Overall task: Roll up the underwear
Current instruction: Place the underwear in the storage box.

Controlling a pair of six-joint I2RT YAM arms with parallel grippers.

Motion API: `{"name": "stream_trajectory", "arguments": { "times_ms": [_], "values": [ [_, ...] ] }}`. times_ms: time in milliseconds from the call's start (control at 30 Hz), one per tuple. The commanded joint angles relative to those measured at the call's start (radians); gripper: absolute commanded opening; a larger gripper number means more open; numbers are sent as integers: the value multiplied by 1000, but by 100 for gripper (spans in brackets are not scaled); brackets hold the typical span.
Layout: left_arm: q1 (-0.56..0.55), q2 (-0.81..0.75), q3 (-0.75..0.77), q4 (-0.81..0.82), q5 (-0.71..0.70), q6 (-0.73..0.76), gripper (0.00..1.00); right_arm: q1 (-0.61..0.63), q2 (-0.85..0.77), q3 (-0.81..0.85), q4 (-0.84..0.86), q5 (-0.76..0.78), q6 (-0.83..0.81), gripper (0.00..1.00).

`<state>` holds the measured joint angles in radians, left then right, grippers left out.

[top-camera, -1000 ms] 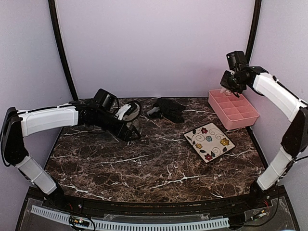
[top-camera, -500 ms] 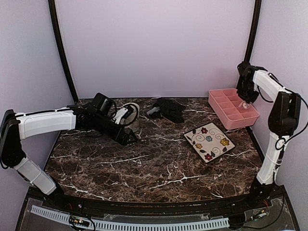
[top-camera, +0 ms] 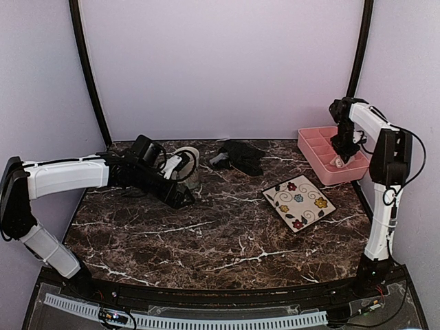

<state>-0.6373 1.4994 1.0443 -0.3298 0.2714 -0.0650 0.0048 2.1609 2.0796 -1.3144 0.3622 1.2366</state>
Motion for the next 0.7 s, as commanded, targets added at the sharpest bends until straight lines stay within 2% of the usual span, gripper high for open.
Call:
{"name": "stream_trajectory", "arguments": {
  "times_ms": [0, 200, 667],
  "values": [
    [5, -20, -14, 10, -18, 15, 99, 3, 20, 1, -15, -31, 86, 0],
    [5, -19, -16, 11, -26, 16, 99, 6, 81, 39, 3, -39, 75, 0],
    [5, -6, -12, 6, -24, 12, 99, 7, 156, 3, 93, -93, 101, 0]
  ]
}}
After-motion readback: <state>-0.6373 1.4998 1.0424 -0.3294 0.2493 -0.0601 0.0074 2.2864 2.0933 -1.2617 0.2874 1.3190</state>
